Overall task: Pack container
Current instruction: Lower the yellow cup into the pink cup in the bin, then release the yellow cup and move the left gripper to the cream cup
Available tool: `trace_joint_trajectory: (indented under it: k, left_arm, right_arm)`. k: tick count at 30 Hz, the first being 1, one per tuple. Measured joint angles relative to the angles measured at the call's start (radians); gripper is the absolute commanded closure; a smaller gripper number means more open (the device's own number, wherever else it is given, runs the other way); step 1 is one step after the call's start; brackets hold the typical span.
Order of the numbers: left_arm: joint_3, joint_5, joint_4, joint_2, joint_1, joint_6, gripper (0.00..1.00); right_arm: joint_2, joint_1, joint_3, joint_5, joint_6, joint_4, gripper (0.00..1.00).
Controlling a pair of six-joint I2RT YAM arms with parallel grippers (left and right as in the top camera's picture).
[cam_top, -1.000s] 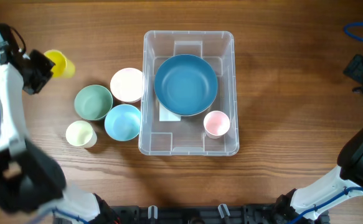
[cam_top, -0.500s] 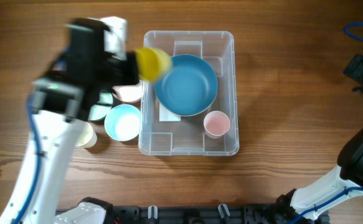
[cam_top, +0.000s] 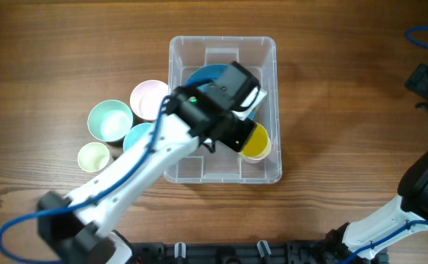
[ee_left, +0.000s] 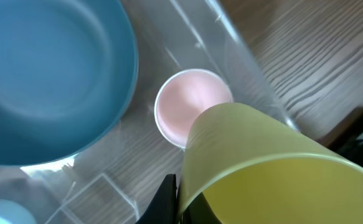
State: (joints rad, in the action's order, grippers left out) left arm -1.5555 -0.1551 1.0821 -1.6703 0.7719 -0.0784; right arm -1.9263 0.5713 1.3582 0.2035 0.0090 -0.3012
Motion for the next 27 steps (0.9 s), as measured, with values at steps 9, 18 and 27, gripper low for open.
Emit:
trace_joint_trajectory:
  k: [9,18,27]
  left_arm:
    - [0.0,0.001,-0.066,-0.106,0.0,0.007,0.96]
    - [0.0,0.0,-0.099,-0.109,0.0,0.011,0.91]
    - [0.0,0.001,-0.098,-0.109,0.0,0.017,0.5]
  right_arm:
    - [0.0,0.0,0.0,0.0,0.0,0.0,0.0]
    - [0.0,0.0,0.0,0.0,0.0,0.0,0.0]
    - [0.0,0.0,0.0,0.0,0.0,0.0,0.0]
